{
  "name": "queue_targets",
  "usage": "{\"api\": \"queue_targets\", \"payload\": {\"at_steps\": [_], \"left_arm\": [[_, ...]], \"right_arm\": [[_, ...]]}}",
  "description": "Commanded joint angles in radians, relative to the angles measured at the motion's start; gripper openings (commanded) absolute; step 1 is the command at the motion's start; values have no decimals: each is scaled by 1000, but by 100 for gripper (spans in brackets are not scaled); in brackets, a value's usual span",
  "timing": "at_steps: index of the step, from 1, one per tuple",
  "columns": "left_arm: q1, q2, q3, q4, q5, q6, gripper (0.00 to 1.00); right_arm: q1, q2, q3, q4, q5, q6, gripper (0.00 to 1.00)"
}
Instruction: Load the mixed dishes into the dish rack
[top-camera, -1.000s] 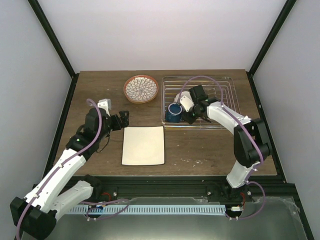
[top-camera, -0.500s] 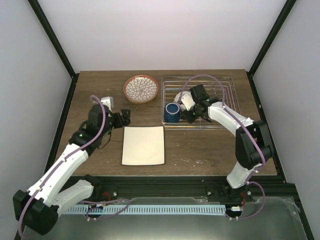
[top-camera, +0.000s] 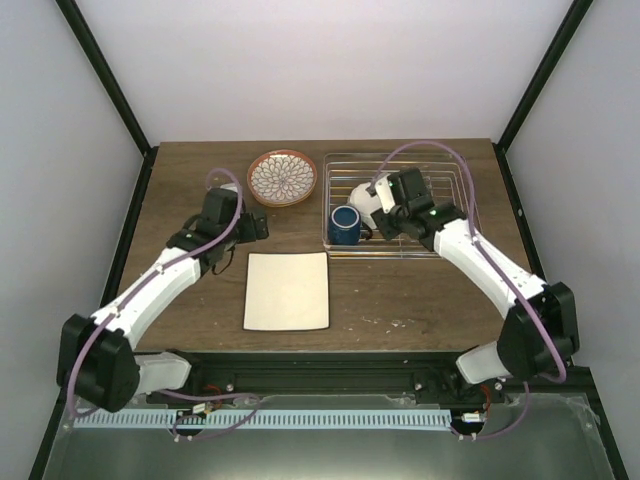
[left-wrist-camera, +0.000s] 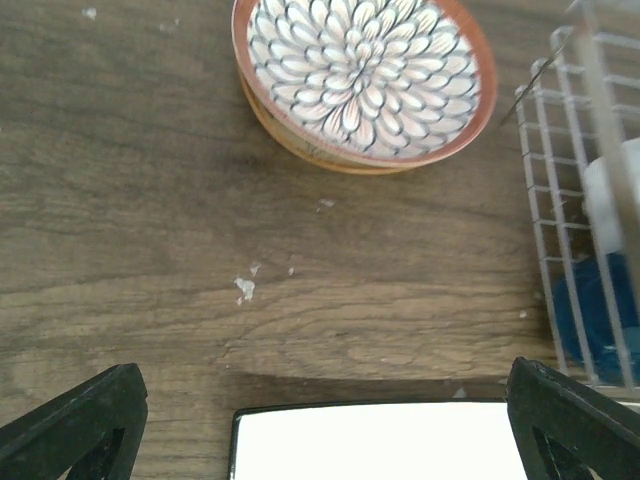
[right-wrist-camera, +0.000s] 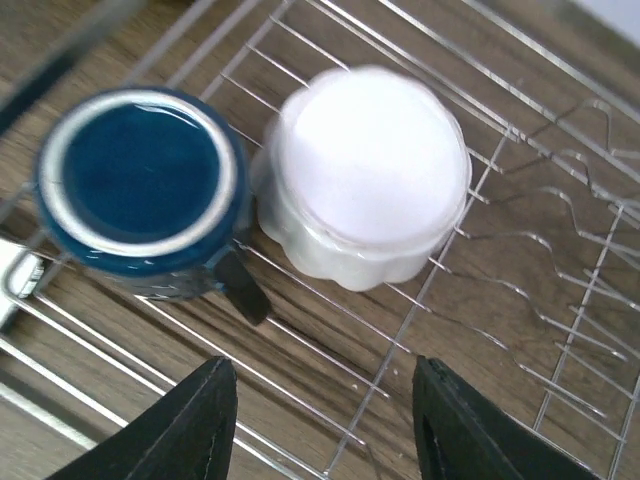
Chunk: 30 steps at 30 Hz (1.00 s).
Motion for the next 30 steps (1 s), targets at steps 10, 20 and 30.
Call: {"api": "queue_targets", "payload": {"at_steps": [10, 20, 30], "left_arm": [[-4, 37, -96, -6, 38, -63, 100], [-134, -104, -331, -75, 46, -242, 100], [-131, -308, -505, -21, 124, -328, 100]], "right_arm": [[242, -258, -119, 51, 191, 366, 66], [302, -174, -127, -8, 186, 464, 67], [331, -212, -170, -16, 182, 516, 67]]}}
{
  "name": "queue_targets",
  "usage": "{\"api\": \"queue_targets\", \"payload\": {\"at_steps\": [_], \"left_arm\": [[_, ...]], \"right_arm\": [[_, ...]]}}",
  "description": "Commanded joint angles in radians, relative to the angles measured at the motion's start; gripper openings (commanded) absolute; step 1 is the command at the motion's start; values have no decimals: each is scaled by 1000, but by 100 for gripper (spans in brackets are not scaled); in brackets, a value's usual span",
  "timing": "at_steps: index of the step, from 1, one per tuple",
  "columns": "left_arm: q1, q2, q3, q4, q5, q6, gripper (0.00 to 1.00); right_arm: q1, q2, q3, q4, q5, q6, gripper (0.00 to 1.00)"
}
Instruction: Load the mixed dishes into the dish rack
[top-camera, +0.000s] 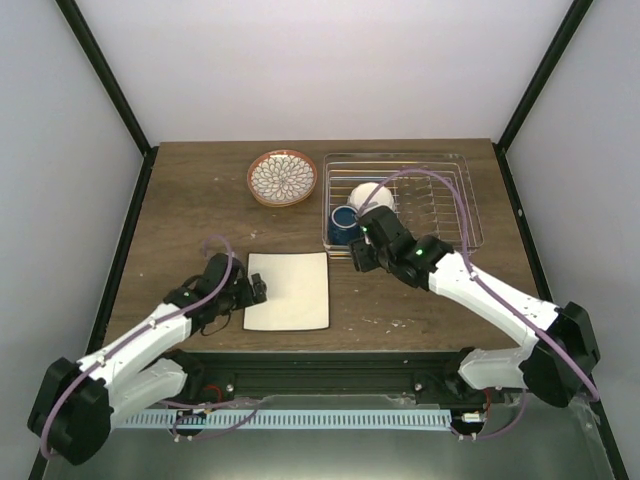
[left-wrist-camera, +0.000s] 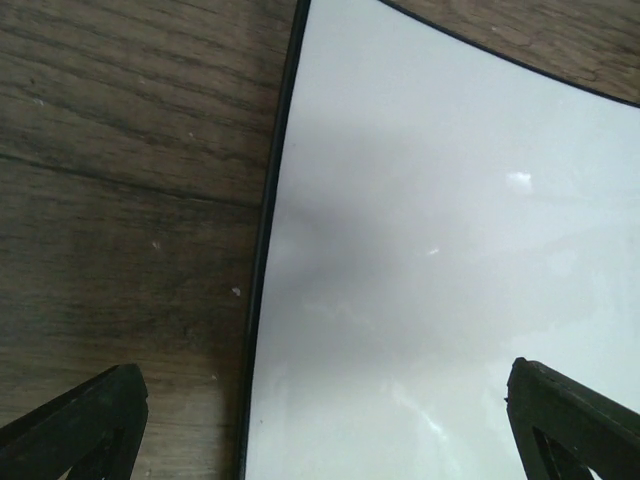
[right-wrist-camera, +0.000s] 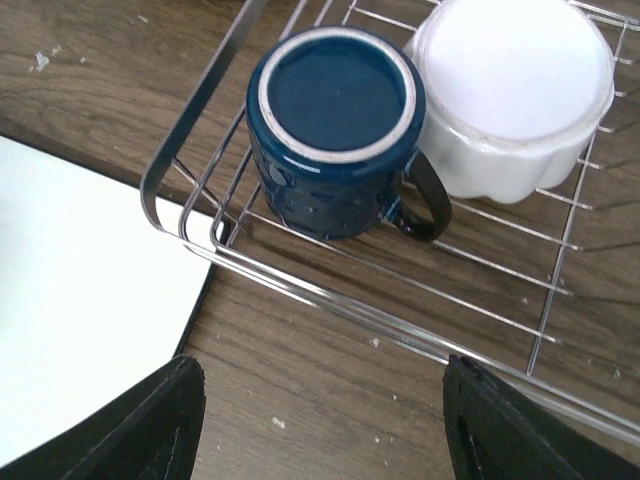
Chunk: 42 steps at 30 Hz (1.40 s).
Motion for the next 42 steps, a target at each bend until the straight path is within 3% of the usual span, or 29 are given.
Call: {"api": "queue_targets", "payload": {"at_steps": [1, 14, 20, 25, 28, 38, 42], "left_arm": [[9, -83, -67, 57, 75, -57, 100], [130, -74, -288, 340, 389, -128, 100], [130, -38, -385, 471, 458, -180, 100], [130, -91, -456, 479, 464, -202, 95], [130, -151, -469, 435, 450, -201, 84], [129, -336, -480, 284, 429, -217, 25], [131, -377, -481, 257, 433, -225, 9]], "right_arm": [[8, -55, -29, -15, 9, 49, 67], [8, -110, -50, -41, -24, 94, 66], [8, -149, -74, -26, -41, 127, 65], [8, -198, -95, -7, -44, 154, 62], [8, -199, -94, -17, -39, 162, 60], [8, -163, -98, -38, -28, 160, 58], [8, -164, -109, -33, -31, 157, 57]]}}
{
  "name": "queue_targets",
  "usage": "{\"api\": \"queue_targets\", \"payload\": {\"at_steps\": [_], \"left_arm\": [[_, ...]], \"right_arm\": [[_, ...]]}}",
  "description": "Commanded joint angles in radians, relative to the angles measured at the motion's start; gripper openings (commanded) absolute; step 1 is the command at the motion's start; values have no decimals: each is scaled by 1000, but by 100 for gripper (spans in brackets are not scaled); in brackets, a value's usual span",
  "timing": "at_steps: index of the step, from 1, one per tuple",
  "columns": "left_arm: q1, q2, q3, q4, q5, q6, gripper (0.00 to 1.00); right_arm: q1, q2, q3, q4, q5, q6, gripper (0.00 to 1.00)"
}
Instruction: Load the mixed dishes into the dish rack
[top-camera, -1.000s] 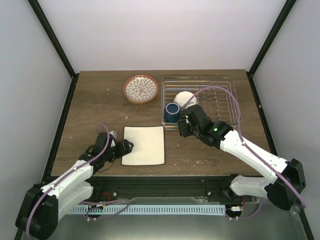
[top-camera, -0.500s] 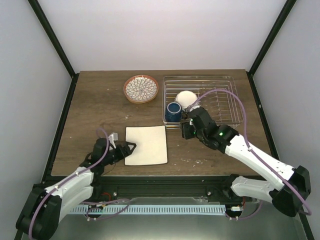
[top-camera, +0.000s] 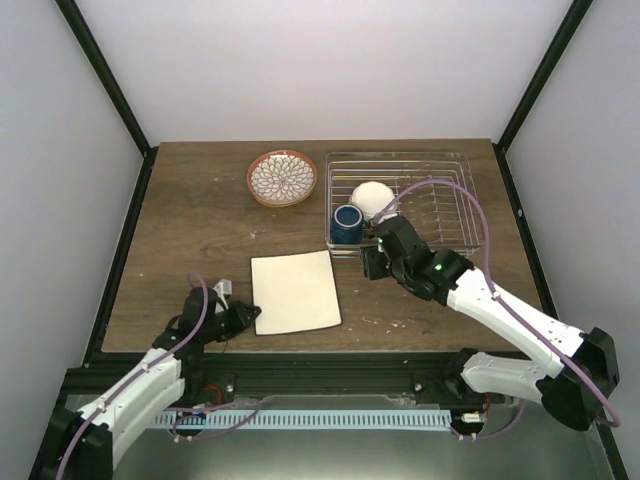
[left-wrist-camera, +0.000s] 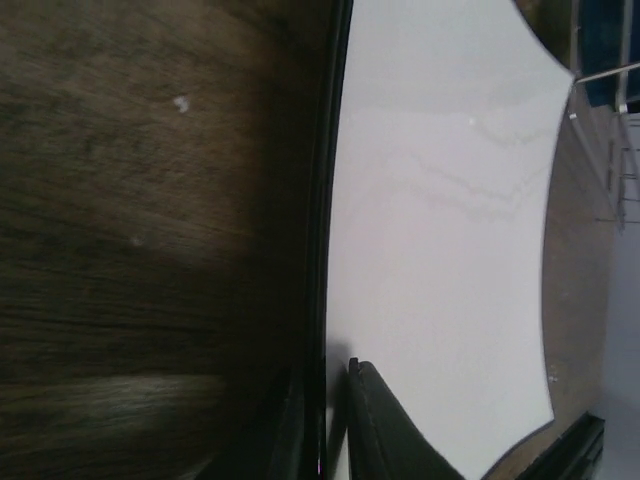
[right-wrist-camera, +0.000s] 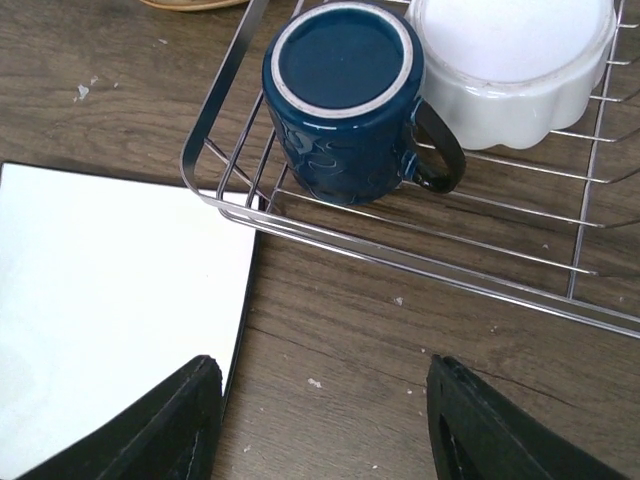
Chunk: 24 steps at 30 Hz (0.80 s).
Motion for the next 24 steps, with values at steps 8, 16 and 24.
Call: {"api": "queue_targets", "payload": {"at_steps": [8, 16, 24], "left_arm": [[-2, -55, -10, -136, 82, 11, 0], [-2, -191, 29, -337, 117, 9, 0], [-2, -539, 64, -595, 65, -88, 0]], "right_arm": [[8, -3, -69, 46, -83, 4, 58], [7, 0, -107, 62, -118, 16, 58], [8, 28, -133, 118, -166, 13, 58]]}}
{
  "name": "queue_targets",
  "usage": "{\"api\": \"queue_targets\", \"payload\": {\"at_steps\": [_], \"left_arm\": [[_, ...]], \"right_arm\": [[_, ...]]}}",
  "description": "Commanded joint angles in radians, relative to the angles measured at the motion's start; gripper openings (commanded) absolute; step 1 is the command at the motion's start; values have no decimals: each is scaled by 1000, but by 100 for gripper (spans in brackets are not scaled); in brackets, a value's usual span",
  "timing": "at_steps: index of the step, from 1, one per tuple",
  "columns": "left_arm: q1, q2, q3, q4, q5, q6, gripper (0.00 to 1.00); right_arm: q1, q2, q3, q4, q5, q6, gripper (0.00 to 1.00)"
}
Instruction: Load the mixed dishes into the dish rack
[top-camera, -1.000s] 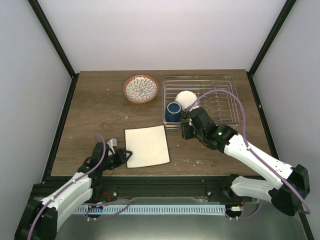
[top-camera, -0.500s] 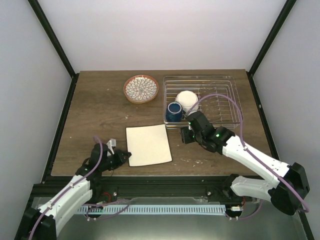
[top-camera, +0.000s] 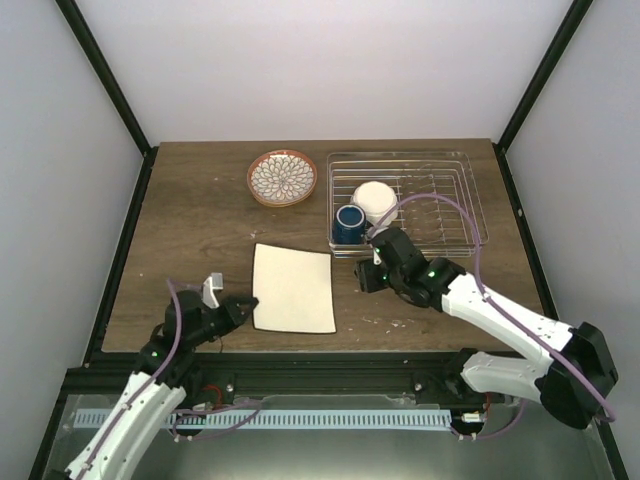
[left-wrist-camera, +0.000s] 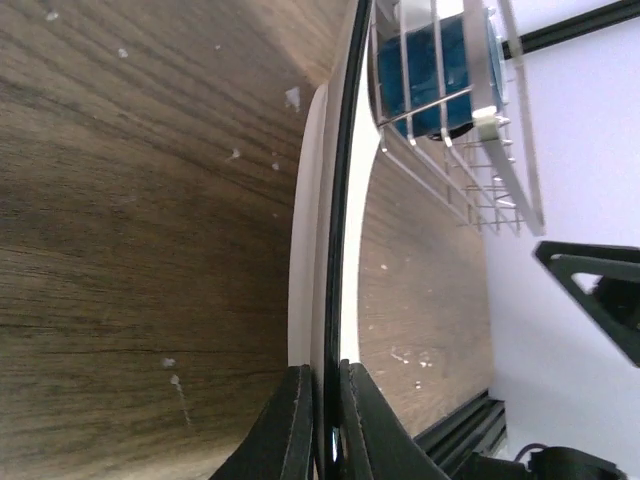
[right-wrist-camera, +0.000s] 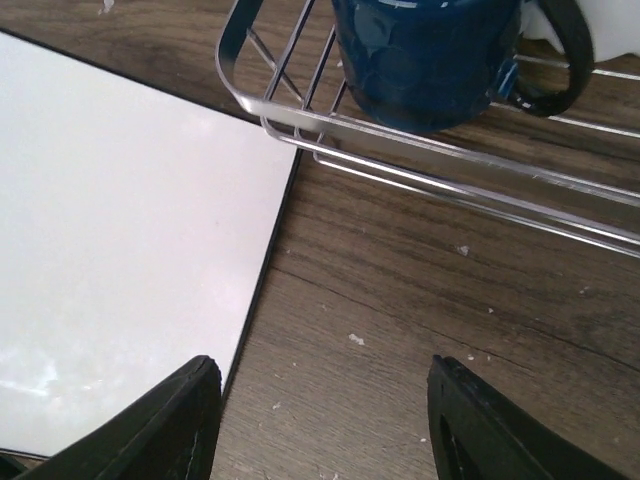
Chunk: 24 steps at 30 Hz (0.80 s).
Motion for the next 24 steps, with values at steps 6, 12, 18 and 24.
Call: {"api": "queue_targets", "payload": {"at_steps": [6, 12, 18, 24], "left_arm": [[-2, -146, -51, -325, 26, -49, 0], [-2, -34, -39, -270, 1, -8, 0], [-2, -33, -21, -269, -1, -12, 0], [-2, -94, -18, -295, 33, -33, 0]], "right_arm": [[7, 62, -62, 125, -107, 19, 58], [7, 98, -100, 183, -137, 21, 58], [7, 127, -143, 261, -181, 39, 61], [7, 174, -183, 355, -253, 58, 65]]}}
